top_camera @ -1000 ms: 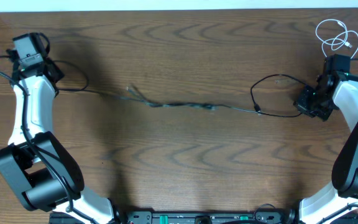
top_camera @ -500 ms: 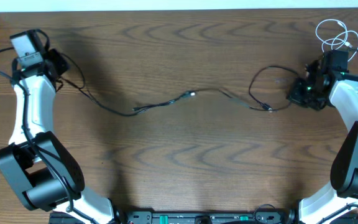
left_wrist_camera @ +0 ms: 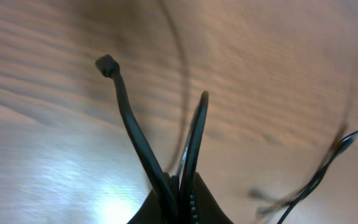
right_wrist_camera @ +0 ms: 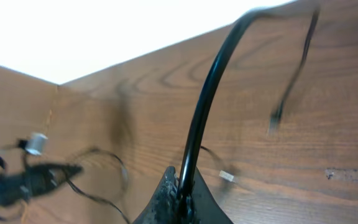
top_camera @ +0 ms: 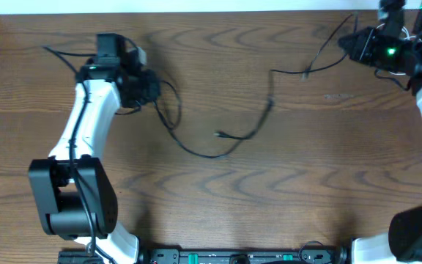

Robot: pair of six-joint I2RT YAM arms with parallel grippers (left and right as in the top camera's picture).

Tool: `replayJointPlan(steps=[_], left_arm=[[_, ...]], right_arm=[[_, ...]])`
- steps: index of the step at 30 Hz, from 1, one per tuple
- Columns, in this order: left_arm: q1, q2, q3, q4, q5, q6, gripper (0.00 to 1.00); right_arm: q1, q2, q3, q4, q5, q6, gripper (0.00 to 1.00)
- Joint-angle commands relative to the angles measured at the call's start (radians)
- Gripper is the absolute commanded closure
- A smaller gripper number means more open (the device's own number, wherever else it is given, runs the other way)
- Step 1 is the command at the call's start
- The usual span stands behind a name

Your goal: Untangle cables

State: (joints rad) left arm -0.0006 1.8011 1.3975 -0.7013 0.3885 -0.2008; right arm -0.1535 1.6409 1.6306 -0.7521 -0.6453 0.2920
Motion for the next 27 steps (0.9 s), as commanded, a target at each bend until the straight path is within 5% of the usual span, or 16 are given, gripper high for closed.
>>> replayJointPlan(steps=[1,13,14,16,17,19,21,27], left_arm=[[-0.070,-0.013,0.008,-0.046,0.019,0.018,0.92],[-0.157,-0.011,-0.002,-0.102,0.019,0.074,0.91],[-0.157,-0.011,-0.002,-0.102,0.019,0.074,0.92],[-0.157,-0.011,-0.002,-0.102,0.019,0.074,0.92],[-0.157,-0.011,-0.002,-0.102,0.019,0.074,0.91],[-0.157,-0.011,-0.002,-0.102,0.019,0.074,0.91],[-0.157,-0.011,-0.002,-0.103,0.019,0.074,0.91],[-0.157,-0.011,-0.002,-0.107,0.019,0.074,0.91]], right_arm=[[0.005,0.007,0.004,-0.059,0.076,0.078,0.99],[0.146,0.087,0.003,-0.119,0.335,0.018,0.98],[0.156,0.094,0.003,-0.120,0.360,0.018,0.93],[0.165,0.107,0.003,-0.131,0.377,0.019,0.50],[0.167,0.112,0.003,-0.143,0.377,0.025,0.36],[0.169,0.116,0.003,-0.174,0.378,0.026,0.22],[0.168,0.116,0.003,-0.225,0.403,0.030,0.16],[0.185,0.119,-0.034,-0.392,0.422,0.030,0.24]])
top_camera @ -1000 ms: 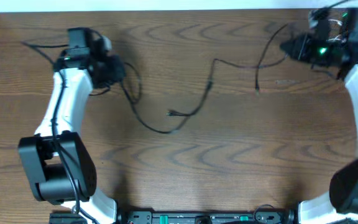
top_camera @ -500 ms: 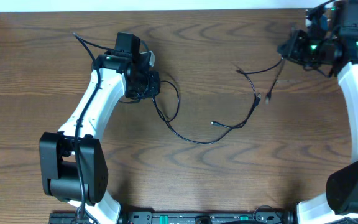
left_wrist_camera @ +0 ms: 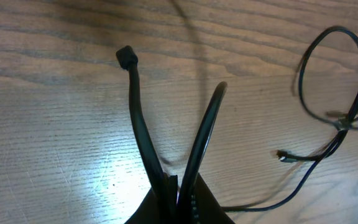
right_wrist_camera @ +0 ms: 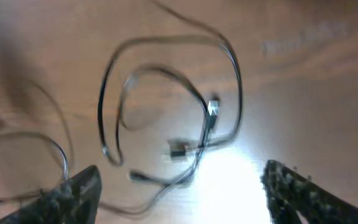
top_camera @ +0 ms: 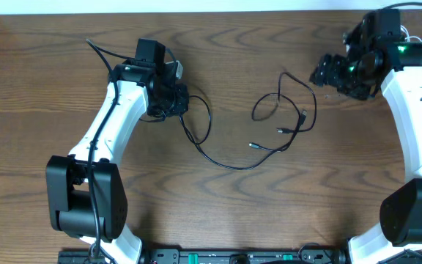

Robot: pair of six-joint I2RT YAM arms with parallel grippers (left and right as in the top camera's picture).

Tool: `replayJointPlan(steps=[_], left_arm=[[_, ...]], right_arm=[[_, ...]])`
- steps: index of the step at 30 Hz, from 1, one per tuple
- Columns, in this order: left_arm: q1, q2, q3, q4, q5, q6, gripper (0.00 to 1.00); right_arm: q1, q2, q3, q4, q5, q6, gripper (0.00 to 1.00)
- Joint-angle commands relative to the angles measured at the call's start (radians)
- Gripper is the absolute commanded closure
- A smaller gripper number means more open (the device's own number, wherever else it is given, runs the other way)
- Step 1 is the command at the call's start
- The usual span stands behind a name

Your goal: Untangle cables

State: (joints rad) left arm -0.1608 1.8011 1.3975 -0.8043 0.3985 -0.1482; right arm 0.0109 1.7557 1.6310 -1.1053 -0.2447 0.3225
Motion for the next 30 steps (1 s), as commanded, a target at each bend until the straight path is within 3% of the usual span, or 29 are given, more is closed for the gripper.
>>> replayJointPlan(steps=[1,7,13,18,24,26,30], left_arm=[[0.003,-0.011,-0.002,-0.004,0.009,0.021,0.91],[0.003,-0.011,-0.002,-0.010,0.009,0.021,0.91],[0.003,-0.011,-0.002,-0.011,0.009,0.021,0.90],[0.003,-0.011,-0.002,-0.011,0.009,0.021,0.90],[0.003,-0.011,-0.002,-0.011,0.009,0.021,0.90],[0.001,-0.011,-0.002,-0.018,0.010,0.020,0.83],[-0.028,-0.011,-0.002,-0.028,0.009,0.021,0.53]], right_arm=[[0.032,0.004,-0.053,-0.046,0.021,-0.006,0.25],[0.163,0.005,-0.309,0.095,0.021,0.051,0.54],[0.189,0.005,-0.441,0.244,0.027,0.080,0.59],[0.194,0.005,-0.524,0.356,0.054,0.130,0.73],[0.200,0.005,-0.599,0.455,0.068,0.181,0.82],[0.202,0.005,-0.612,0.473,0.082,0.191,0.82],[0.203,0.008,-0.618,0.485,0.097,0.197,0.83]])
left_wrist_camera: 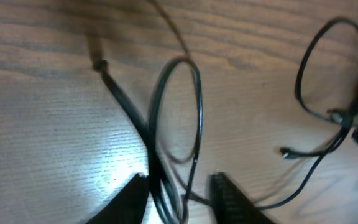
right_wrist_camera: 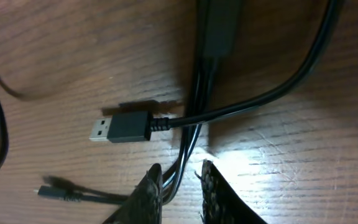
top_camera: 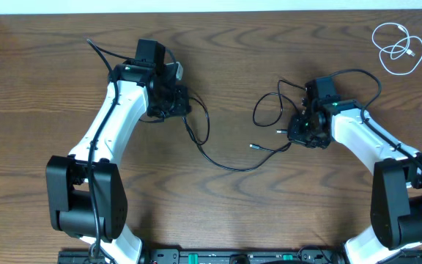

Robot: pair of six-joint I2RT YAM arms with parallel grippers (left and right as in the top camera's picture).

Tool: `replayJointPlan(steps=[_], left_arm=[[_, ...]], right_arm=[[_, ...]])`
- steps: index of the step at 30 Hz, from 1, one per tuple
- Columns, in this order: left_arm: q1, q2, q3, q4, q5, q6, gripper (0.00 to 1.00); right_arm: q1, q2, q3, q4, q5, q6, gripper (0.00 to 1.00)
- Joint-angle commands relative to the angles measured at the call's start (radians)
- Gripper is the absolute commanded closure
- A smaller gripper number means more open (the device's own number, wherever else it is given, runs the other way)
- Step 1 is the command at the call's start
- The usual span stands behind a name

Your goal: Untangle cables

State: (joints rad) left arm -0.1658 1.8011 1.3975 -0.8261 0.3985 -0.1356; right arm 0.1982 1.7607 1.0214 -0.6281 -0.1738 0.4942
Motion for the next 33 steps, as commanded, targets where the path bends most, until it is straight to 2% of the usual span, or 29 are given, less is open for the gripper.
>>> replayJointPlan(steps=[1,3,8,12,20,24,33], left_arm=[[-0.032,-0.011,-0.002,-0.005,0.009,0.009,0.46],[-0.042,-0.011,-0.002,0.000,0.008,0.009,0.36],[-0.044,-0.014,-0.002,0.004,0.010,0.013,0.36],[-0.044,-0.084,0.009,-0.020,0.082,0.094,0.36],[-0.073,-0.326,0.009,-0.073,0.085,0.110,0.36],[-0.116,-0.328,0.006,-0.117,0.084,0.114,0.36],[-0.193,-0.213,-0.036,-0.119,0.084,0.156,0.36]], right_arm=[[0.015,0.007,-0.008,0.013,0.026,0.026,0.83],[0.018,0.018,-0.008,0.020,0.026,0.026,0.84],[0.021,0.046,-0.008,0.023,0.026,0.030,0.90],[0.021,0.065,-0.008,0.026,0.026,0.035,0.99],[0.018,0.065,-0.008,0.027,0.018,0.044,0.99],[0.016,0.028,0.024,0.034,-0.140,-0.038,0.99],[-0.092,-0.135,0.082,-0.005,-0.465,-0.068,0.99]])
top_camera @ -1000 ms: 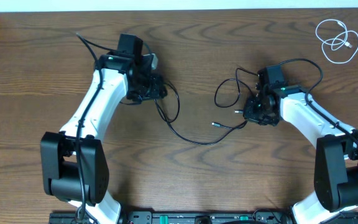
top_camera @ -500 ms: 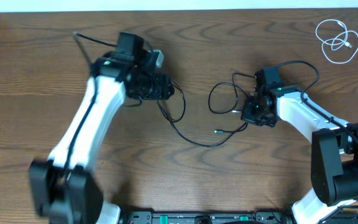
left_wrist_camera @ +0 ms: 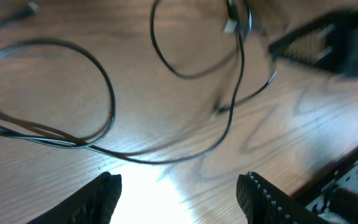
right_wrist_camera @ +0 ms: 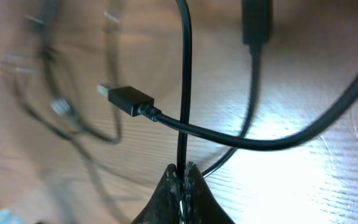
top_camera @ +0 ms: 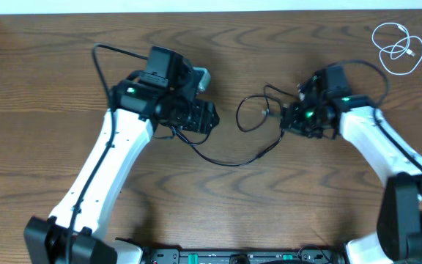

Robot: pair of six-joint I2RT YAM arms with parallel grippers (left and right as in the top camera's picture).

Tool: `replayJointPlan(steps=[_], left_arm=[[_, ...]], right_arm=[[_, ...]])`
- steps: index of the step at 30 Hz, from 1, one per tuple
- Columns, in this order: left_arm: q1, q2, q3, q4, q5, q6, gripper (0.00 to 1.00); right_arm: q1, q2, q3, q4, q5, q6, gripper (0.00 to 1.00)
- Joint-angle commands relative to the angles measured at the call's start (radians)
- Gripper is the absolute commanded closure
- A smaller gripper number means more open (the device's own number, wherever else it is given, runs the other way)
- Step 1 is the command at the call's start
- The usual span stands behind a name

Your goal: Untangle cables

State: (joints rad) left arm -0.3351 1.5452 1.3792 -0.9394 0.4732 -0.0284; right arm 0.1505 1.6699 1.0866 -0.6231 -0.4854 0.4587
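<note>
A thin black cable (top_camera: 229,163) runs across the table's middle and ends in a tangled loop (top_camera: 249,117) between my two grippers. My right gripper (top_camera: 297,117) is at the loop's right side, shut on a thin black strand (right_wrist_camera: 183,74) that rises from its jaws (right_wrist_camera: 182,171). A USB plug (right_wrist_camera: 126,96) on a thicker black cable (right_wrist_camera: 278,142) crosses that strand. My left gripper (top_camera: 200,117) hangs wide open left of the loop, with nothing between its fingers (left_wrist_camera: 104,193). Below it lie thin cable loops (left_wrist_camera: 107,93).
A coiled white cable (top_camera: 395,40) lies at the far right corner. A thick black cable (top_camera: 101,51) curves by the left arm near the back edge. The table's front edge and rack show in the left wrist view (left_wrist_camera: 347,180).
My left gripper has moved right, away from the thick cable it straddled, and stands wider open over bare wood. My right gripper has shut on a thin strand. The tangled loop sits further left.
First both grippers were shut on cables, spread toward the far corners. Then the right one was open and the cable lay looped mid-table, the left still gripping. Later the left stood open and the right straddled cables by the USB plug; now it grips one.
</note>
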Motion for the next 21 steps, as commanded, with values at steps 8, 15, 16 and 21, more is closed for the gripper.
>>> replayJointPlan(steps=[8,15,16,21], left_arm=[[-0.116,0.178,-0.018,-0.005,0.010,0.147,0.36],[-0.137,0.213,-0.018,0.054,0.010,0.155,0.36],[-0.137,0.213,-0.018,0.060,0.010,0.154,0.36],[-0.134,0.213,-0.018,0.077,0.010,0.148,0.36]], right_arm=[[-0.124,-0.050,0.028,-0.015,-0.268,-0.066,0.99],[-0.145,-0.050,0.184,-0.010,-0.216,-0.095,0.99],[-0.138,-0.050,0.187,0.002,-0.195,-0.084,0.99],[-0.065,-0.032,0.187,0.089,-0.049,-0.010,0.99]])
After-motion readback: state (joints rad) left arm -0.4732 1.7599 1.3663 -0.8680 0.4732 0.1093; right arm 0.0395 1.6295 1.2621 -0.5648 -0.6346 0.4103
